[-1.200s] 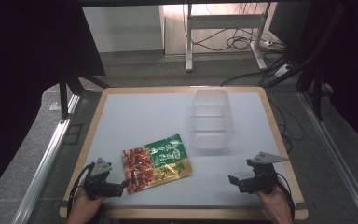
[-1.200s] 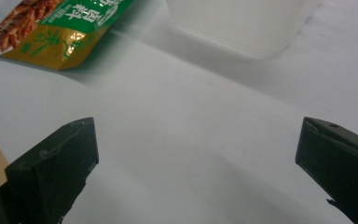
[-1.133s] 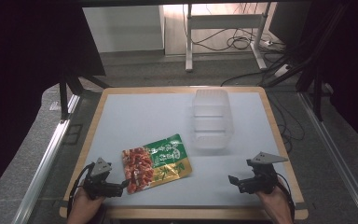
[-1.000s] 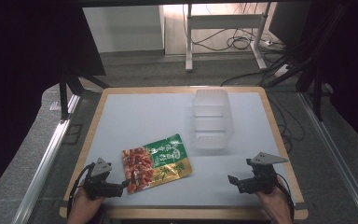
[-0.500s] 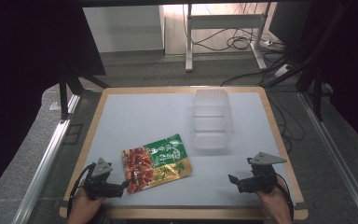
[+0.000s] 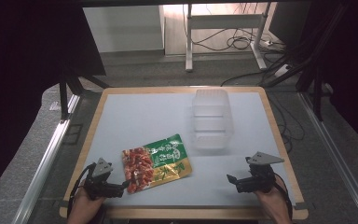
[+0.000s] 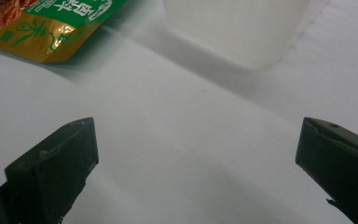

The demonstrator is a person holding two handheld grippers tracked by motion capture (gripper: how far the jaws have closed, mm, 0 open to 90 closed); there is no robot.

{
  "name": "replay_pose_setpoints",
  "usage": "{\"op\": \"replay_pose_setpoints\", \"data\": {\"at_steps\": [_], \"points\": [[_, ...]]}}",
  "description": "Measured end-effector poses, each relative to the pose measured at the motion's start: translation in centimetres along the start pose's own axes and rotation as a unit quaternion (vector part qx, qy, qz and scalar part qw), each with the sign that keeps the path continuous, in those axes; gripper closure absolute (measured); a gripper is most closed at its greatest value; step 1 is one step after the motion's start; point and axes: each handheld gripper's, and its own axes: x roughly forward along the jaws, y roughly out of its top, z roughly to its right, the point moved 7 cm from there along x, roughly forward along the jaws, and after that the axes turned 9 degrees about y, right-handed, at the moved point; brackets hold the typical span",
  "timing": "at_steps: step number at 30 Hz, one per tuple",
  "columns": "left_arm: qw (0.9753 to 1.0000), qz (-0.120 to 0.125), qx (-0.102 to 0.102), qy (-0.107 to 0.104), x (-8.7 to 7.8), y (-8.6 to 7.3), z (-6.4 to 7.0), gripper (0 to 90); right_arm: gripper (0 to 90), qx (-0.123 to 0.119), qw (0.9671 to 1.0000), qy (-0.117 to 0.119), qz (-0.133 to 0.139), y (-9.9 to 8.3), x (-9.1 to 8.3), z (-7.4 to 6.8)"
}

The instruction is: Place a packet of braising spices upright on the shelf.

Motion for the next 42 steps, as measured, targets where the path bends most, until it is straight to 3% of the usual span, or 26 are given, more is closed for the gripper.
{"op": "replay_pose_setpoints", "data": {"at_steps": [23,34,42], "points": [[1.0,-0.002,0.001,0.001,0.0,0.0,0.0,3.3,0.0,-0.031,0.9994,0.016,-0.005,0.9,1.9,-1.2],[1.0,-0.004,0.001,0.001,0.0,0.0,0.0,3.3,0.0,-0.039,0.9985,0.039,0.001,1.9,3.1,-2.0],[1.0,-0.004,-0.001,0.003,0.0,-0.1,0.0,3.3,0.0,-0.061,0.997,0.047,-0.001,2.3,3.8,-2.1]]}}
